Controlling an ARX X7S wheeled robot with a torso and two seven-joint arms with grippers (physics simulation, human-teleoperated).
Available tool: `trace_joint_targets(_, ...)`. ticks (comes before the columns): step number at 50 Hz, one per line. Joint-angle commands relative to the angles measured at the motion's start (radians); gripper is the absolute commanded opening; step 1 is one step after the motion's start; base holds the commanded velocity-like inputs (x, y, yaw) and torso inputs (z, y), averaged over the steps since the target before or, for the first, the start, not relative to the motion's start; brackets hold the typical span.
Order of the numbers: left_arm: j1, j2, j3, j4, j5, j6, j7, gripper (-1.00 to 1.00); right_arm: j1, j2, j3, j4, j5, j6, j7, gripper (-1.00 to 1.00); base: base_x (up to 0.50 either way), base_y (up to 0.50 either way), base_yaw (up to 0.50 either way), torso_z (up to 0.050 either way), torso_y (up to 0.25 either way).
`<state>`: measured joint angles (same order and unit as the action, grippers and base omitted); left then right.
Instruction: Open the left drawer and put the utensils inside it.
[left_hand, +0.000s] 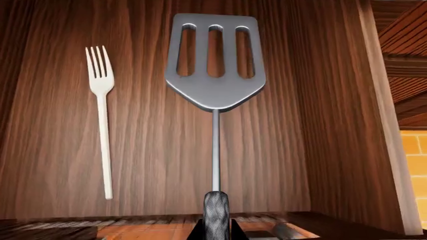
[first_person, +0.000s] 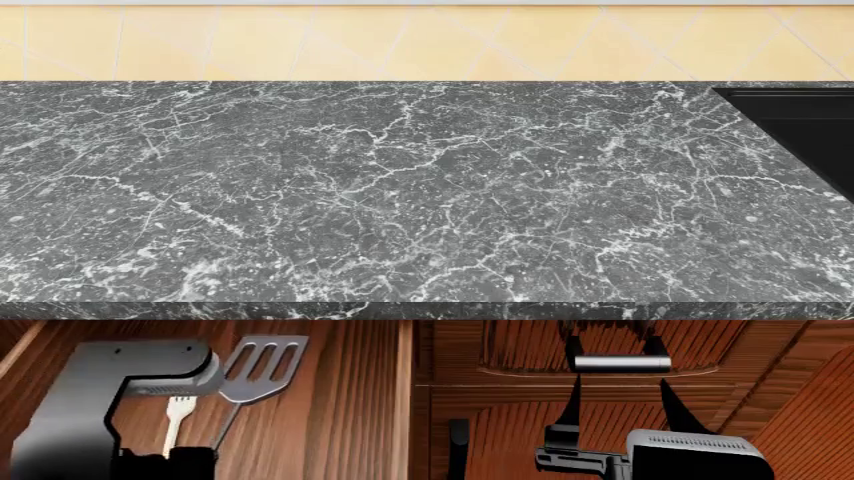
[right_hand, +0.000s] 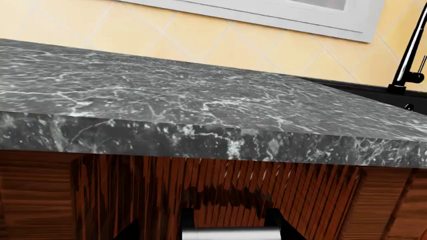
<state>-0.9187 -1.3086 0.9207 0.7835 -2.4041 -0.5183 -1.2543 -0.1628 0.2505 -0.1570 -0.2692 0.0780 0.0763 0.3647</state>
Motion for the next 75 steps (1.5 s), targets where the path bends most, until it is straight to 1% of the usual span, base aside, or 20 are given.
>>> trace_joint_targets(1, -0.047, 0.110, 0.046, -0.083, -0.019, -0.061, -0.097, -1.00, 0.000, 0.002, -0.002, 0.000, 0.002, 0.000, 0.002, 1.00, 0.00, 0.00, 0.00, 0.000, 0.000)
trace_joint_targets(9, -0.073, 0.176, 0.076, -0.228, 0.019, -0.132, -0.073, -1.00, 0.001, 0.005, -0.004, 0.000, 0.004, -0.001, 0.005, 1.00, 0.00, 0.00, 0.00, 0.000, 0.000)
trace_joint_targets(16, -0.072, 0.205, 0.085, -0.294, 0.056, -0.153, -0.031, -1.00, 0.001, 0.007, -0.007, 0.001, 0.006, -0.001, 0.008, 1.00, 0.00, 0.00, 0.00, 0.000, 0.000)
trace_joint_targets(24, -0.085, 0.259, 0.104, -0.379, 0.098, -0.188, 0.001, -1.00, 0.002, 0.010, -0.009, 0.001, 0.008, -0.001, 0.011, 1.00, 0.00, 0.00, 0.00, 0.000, 0.000)
trace_joint_targets(31, -0.064, 0.295, 0.117, -0.470, 0.167, -0.202, 0.081, -1.00, 0.002, 0.012, -0.012, 0.001, 0.010, -0.002, 0.014, 1.00, 0.00, 0.00, 0.00, 0.000, 0.000)
trace_joint_targets(46, -0.021, 0.341, 0.133, -0.583, 0.299, -0.188, 0.198, -1.00, 0.003, 0.017, -0.016, 0.001, 0.014, -0.002, 0.020, 1.00, 0.00, 0.00, 0.00, 0.000, 0.000)
trace_joint_targets(66, 0.056, 0.355, 0.130, -0.617, 0.445, -0.105, 0.312, -1.00, 0.004, 0.023, -0.022, 0.001, 0.019, -0.003, 0.027, 1.00, 0.00, 0.00, 0.00, 0.000, 0.000)
trace_joint_targets(75, 0.091, 0.379, 0.138, -0.657, 0.501, -0.072, 0.373, -1.00, 0.005, 0.026, -0.025, 0.001, 0.021, -0.004, 0.030, 1.00, 0.00, 0.00, 0.00, 0.000, 0.000)
